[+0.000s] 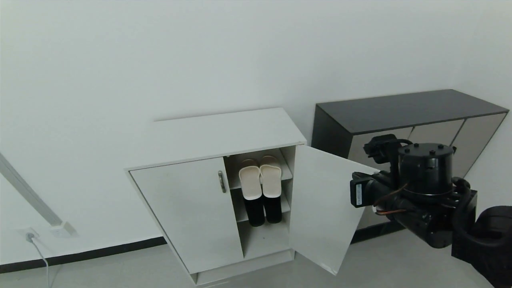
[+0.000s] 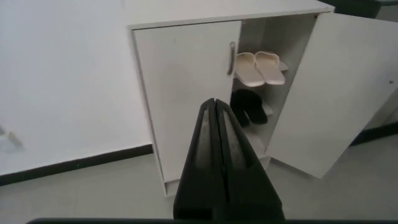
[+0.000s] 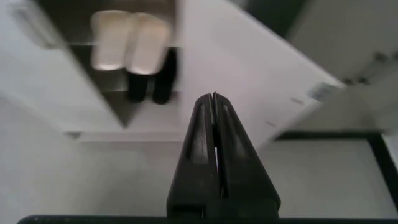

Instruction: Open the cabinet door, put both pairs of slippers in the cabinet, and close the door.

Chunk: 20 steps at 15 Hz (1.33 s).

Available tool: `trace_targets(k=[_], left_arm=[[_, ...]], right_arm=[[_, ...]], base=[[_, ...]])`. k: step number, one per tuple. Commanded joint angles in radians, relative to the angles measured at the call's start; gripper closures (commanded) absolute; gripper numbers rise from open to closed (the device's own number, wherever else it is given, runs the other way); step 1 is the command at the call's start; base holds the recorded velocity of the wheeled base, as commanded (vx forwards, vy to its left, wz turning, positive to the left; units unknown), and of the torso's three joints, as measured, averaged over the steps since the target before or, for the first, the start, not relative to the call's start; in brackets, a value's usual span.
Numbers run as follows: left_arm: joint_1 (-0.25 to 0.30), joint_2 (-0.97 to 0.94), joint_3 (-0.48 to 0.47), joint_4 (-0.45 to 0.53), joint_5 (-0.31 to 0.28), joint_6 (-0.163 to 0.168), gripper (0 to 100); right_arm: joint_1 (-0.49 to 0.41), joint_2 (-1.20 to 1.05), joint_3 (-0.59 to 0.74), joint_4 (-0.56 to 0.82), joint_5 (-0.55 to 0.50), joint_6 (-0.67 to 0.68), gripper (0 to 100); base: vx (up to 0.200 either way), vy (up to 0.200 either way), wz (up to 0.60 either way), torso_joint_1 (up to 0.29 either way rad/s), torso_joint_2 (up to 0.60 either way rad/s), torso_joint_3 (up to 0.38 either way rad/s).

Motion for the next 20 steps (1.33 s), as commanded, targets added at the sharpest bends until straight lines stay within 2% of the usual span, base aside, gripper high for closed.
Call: trace_targets(k=[1, 3, 5, 11, 14, 20], left_arm=[[-0.001, 0.0, 0.0, 0.001, 0.0, 0.0, 100], [-0.001, 0.0, 0.0, 0.001, 0.0, 0.0, 100], [-0.001, 0.0, 0.0, 0.001, 0.0, 0.0, 100], [-0.001, 0.0, 0.0, 0.001, 0.0, 0.001, 100], [-0.001, 0.0, 0.0, 0.001, 0.0, 0.001, 100], [-0.001, 0.0, 0.0, 0.001, 0.0, 0.003, 100]], right_arm=[[-0.059, 0.023, -0.025, -0.006, -0.003, -0.016, 100], [-0.102, 0.035, -0.061, -0.002, 0.001, -0.023, 100], [-0.185, 0.091, -0.154, 0.012, 0.005, -0.009, 100], [-0.351, 0.204, -0.366, 0.198, 0.229, 0.134, 100], [-0.398, 0.285, -0.426, 0.212, 0.255, 0.157, 100], [-0.415, 0.427, -0.512, 0.192, 0.255, 0.184, 100]], base=[[0.0, 0.0, 0.0, 0.0, 0.0, 0.0], [0.0, 0.0, 0.0, 0.0, 0.0, 0.0], [0.0, 0.0, 0.0, 0.0, 0.0, 0.0], [0.0, 0.0, 0.0, 0.0, 0.0, 0.0], [0.0, 0.0, 0.0, 0.0, 0.0, 0.0], [0.0, 0.0, 0.0, 0.0, 0.0, 0.0]])
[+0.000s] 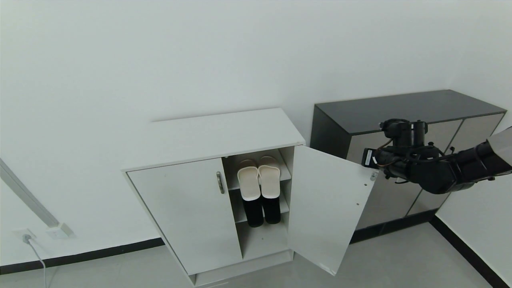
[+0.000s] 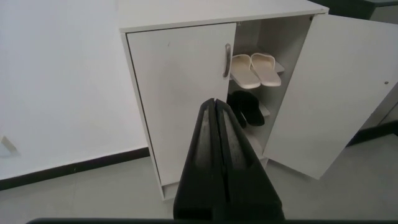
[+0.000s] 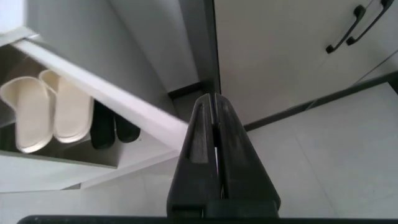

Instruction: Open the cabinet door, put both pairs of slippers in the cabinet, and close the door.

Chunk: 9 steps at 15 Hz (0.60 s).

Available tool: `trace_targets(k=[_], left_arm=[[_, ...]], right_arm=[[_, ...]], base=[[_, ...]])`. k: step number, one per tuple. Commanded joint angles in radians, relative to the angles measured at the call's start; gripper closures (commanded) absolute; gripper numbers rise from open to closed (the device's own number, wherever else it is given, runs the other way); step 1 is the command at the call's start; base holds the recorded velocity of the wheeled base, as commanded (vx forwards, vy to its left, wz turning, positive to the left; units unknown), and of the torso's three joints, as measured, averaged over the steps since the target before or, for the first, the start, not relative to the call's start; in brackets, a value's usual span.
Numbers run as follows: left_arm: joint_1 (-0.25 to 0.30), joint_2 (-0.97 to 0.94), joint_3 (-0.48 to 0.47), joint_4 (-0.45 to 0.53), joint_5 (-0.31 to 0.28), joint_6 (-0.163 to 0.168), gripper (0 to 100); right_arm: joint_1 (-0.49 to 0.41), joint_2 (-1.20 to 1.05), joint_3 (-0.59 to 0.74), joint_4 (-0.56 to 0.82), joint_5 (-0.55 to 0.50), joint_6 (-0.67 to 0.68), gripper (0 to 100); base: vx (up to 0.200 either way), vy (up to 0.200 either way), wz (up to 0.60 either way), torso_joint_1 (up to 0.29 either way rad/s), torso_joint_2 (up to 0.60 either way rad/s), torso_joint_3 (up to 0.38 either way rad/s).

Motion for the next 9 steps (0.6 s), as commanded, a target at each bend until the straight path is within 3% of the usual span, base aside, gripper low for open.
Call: trace_targets(k=[1, 9], left_arm=[[0.001, 0.0, 0.0, 0.001, 0.0, 0.0, 100], [0.001, 0.0, 0.0, 0.001, 0.0, -0.001, 100]], right_arm=[[-0.004, 0.052, -0.012, -0.012, 0.0, 0.0, 100], [-0.002, 0.058, -0.011, -0.012, 0.0, 0.0, 100]], base=[[0.0, 0.0, 0.0, 0.0, 0.0, 0.0], [0.0, 0.0, 0.0, 0.0, 0.0, 0.0]])
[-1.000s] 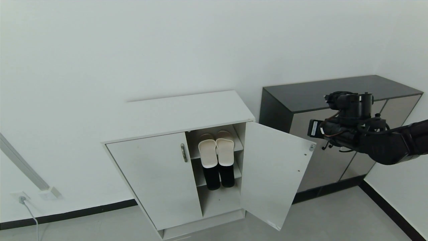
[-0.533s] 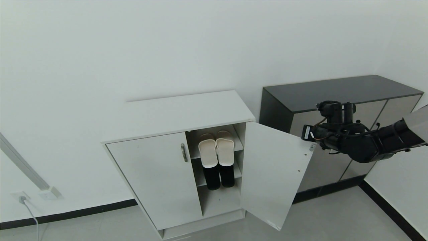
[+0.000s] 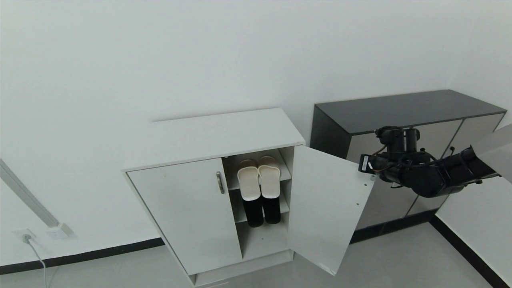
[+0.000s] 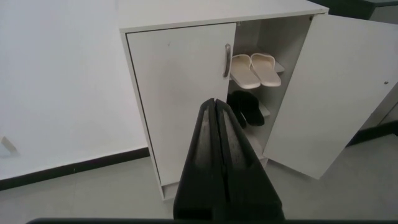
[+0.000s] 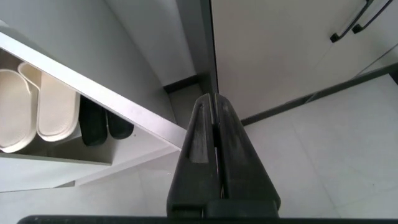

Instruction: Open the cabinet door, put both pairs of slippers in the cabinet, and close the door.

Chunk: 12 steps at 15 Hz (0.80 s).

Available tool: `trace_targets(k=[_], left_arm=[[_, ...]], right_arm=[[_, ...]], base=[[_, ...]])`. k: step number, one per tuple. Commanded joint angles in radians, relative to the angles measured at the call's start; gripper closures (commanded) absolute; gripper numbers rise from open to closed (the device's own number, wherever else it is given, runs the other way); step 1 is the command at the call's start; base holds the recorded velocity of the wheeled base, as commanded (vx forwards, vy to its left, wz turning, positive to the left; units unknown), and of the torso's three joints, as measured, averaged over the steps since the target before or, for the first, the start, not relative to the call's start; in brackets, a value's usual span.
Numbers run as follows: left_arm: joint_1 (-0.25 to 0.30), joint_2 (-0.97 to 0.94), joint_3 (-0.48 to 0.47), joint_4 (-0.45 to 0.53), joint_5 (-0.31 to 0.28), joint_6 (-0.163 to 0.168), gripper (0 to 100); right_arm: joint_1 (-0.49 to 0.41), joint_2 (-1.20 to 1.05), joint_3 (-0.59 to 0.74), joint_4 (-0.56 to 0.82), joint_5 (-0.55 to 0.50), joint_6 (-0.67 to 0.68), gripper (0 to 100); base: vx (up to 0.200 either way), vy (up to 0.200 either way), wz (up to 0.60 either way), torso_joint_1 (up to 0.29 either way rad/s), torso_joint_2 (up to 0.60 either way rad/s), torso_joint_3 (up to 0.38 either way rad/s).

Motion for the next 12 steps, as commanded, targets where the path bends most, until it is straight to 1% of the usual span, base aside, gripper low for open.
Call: trace_targets(k=[1, 3, 6, 8, 10, 12], left_arm=[[0.0, 0.0, 0.0, 0.0, 0.0, 0.0, 100], [0.0, 0.0, 0.0, 0.0, 0.0, 0.0, 100], [0.0, 0.0, 0.0, -0.001, 0.0, 0.0, 100], [0.0, 0.0, 0.0, 0.0, -0.002, 0.0, 100], [0.0, 0.0, 0.0, -0.001, 0.0, 0.0, 100], [0.0, 0.0, 0.0, 0.0, 0.0, 0.0, 100]], right_arm=[[0.003, 0.001, 0.003, 0.0, 0.0, -0.002, 100], [0.017, -0.017, 0.027, 0.001, 0.0, -0.003, 100], [0.077, -0.085, 0.102, 0.006, -0.002, -0.008, 100], [0.149, -0.147, 0.176, 0.0, -0.006, -0.012, 100], [0.251, -0.232, 0.265, -0.002, -0.005, -0.036, 100], [0.34, -0.292, 0.31, -0.002, -0.01, -0.039, 100]], base=[[0.0, 0.0, 0.0, 0.0, 0.0, 0.0], [0.0, 0.0, 0.0, 0.0, 0.0, 0.0], [0.0, 0.0, 0.0, 0.0, 0.0, 0.0], [0.0, 0.0, 0.0, 0.0, 0.0, 0.0], [0.0, 0.0, 0.0, 0.0, 0.0, 0.0], [0.0, 0.0, 0.0, 0.0, 0.0, 0.0]])
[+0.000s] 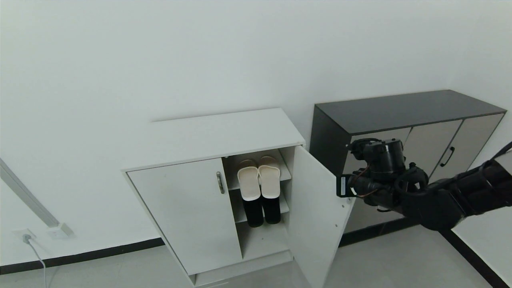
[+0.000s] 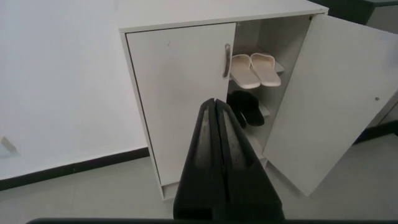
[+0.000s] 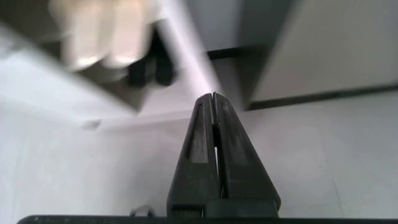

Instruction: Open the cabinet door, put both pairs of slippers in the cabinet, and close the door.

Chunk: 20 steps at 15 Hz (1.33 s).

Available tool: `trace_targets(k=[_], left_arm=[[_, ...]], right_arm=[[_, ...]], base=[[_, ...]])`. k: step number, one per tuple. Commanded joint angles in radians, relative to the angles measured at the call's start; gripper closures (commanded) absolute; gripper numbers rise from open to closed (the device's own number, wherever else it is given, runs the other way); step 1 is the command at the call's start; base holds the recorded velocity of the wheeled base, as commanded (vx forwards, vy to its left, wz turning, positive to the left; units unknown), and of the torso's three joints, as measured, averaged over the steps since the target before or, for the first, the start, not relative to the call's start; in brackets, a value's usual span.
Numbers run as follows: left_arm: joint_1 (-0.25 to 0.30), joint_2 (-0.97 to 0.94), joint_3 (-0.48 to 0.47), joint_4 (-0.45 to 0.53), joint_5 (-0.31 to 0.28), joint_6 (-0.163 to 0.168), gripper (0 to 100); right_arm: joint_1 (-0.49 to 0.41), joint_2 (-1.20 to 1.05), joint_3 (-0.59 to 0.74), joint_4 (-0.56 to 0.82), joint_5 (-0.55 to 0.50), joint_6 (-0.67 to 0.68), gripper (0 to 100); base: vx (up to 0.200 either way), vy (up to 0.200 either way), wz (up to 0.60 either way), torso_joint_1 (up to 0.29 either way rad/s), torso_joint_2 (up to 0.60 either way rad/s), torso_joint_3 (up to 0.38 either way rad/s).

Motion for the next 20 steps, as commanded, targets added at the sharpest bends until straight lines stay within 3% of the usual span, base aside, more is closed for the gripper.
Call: trace_targets(k=[1, 12, 16, 20], left_arm=[[0.0, 0.0, 0.0, -0.001, 0.0, 0.0, 100], [0.0, 0.0, 0.0, 0.001, 0.0, 0.0, 100], [0.0, 0.0, 0.0, 0.001, 0.0, 0.0, 100], [0.0, 0.0, 0.0, -0.001, 0.0, -0.002, 100]], right_arm=[[0.08, -0.107, 0.052, -0.002, -0.004, -0.003, 100], [0.099, -0.116, 0.126, -0.078, -0.001, -0.066, 100], [0.097, -0.117, 0.127, -0.078, -0.004, -0.066, 100], [0.097, -0.116, 0.153, -0.126, 0.005, -0.066, 100]], base=[[0.0, 0.0, 0.0, 0.0, 0.0, 0.0], [0.0, 0.0, 0.0, 0.0, 0.0, 0.0], [0.0, 0.0, 0.6, 0.0, 0.0, 0.002], [0.0, 0.0, 0.0, 0.0, 0.0, 0.0]])
